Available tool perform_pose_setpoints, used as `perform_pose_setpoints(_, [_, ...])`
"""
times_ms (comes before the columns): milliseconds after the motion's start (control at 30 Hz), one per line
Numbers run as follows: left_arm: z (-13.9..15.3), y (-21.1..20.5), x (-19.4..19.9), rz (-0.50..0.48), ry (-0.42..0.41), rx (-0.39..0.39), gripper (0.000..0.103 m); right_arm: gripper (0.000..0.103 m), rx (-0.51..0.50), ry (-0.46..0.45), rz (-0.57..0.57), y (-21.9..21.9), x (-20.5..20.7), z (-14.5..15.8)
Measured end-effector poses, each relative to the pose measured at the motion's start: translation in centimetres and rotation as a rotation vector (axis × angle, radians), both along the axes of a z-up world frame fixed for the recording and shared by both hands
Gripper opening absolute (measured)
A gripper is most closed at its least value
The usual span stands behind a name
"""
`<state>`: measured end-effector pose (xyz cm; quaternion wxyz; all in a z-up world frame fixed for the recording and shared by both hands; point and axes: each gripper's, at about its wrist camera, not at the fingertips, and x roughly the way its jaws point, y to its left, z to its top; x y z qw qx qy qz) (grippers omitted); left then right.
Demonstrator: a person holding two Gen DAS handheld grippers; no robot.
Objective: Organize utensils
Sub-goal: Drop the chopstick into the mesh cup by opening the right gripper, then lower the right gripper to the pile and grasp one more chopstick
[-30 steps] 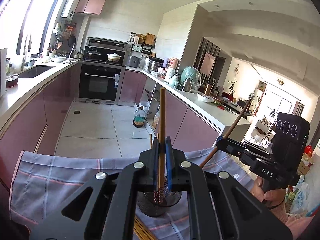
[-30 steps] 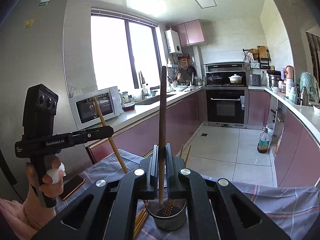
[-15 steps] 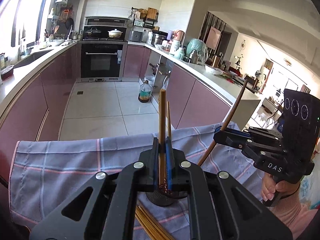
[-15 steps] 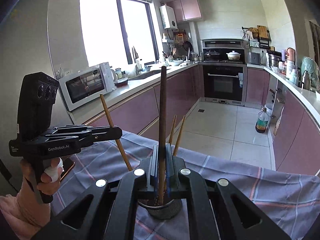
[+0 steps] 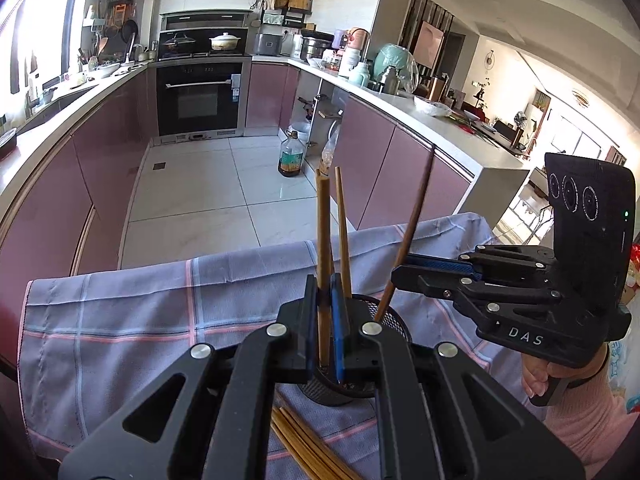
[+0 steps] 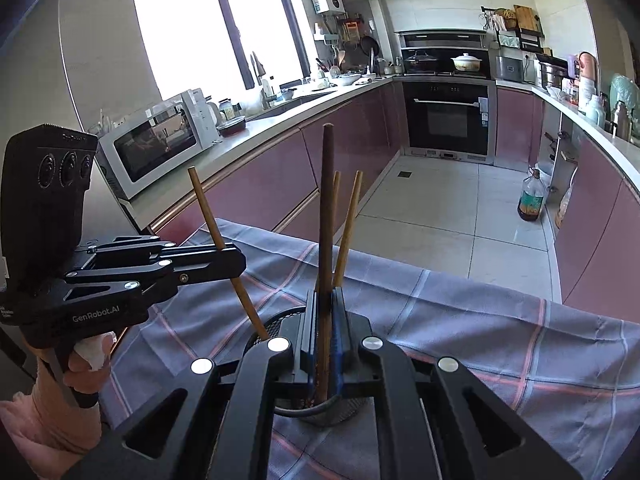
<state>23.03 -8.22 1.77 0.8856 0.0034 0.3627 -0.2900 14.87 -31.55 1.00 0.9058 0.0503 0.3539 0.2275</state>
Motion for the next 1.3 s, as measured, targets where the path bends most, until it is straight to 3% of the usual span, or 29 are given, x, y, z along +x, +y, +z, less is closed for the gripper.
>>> perform_pose_setpoints(233, [-1.5,-0.4,1.5,0.040,0.038,0.003,0.008,0.010,0.021,-0.007,-0.026,-0.5,0.3,-0.3])
perform_pose_setpoints(400, [-2.6,0.2,1.3,0.061,0.032,-0.007,0.010,0.020,0.028,-0.026,-0.025,-0.8,-0.6,-0.5])
perform_pose_setpoints(567, [-2.8,1.5,-0.6,0.094,-0.017,-0.017,0.016,0.028,0.034,-0.050,-0.012,-0.6,-1.9,-0.6])
perform_pose_setpoints(700, [-2.7,2.7,-2.6,0.126,-0.071,-0.017,0.027,0.029,0.043,-0.080,0.013,-0.3,-3.8,-0.5])
perform_pose_setpoints(867, [-3.7,4.4,-5.5,0.151,-0.104,0.015,0.032,0.032,0.059,-0.091,0.085,0.6,-6.5,-0.7])
perform_pose_setpoints(1300, [-11.7,6.8,-10.1,0.148,0.045,0.087,0.034,0.033,0.033,0.149,0.157,4.1,-7.9,-8.2])
